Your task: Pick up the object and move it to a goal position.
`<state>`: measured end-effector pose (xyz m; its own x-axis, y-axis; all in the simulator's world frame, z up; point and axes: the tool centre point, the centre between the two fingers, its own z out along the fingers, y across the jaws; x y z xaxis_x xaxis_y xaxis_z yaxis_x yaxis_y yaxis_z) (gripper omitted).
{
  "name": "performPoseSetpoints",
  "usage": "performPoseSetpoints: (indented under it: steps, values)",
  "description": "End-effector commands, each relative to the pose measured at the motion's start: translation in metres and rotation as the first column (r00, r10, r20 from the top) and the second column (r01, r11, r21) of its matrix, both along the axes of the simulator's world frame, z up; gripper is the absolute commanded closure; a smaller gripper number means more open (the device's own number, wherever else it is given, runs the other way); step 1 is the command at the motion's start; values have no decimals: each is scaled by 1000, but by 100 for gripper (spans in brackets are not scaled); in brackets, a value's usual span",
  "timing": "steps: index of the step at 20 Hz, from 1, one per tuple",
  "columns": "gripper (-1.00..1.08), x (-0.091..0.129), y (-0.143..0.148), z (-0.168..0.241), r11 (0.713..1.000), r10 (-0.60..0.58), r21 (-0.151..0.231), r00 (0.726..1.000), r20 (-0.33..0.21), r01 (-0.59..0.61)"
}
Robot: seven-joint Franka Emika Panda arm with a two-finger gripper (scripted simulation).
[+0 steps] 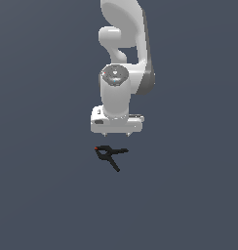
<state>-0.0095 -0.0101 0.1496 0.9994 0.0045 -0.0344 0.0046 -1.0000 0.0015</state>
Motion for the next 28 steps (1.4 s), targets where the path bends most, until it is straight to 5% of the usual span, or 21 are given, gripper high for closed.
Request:
performPoseSetpoints:
  steps: [1,11,28]
  values:
    - [-92,0,0,0,1000,0,0,1000,0,0]
    - [-92,9,20,14,997,76,-12,997,32,-76]
    - [-92,13,11,1,975,221,-14,975,27,-220]
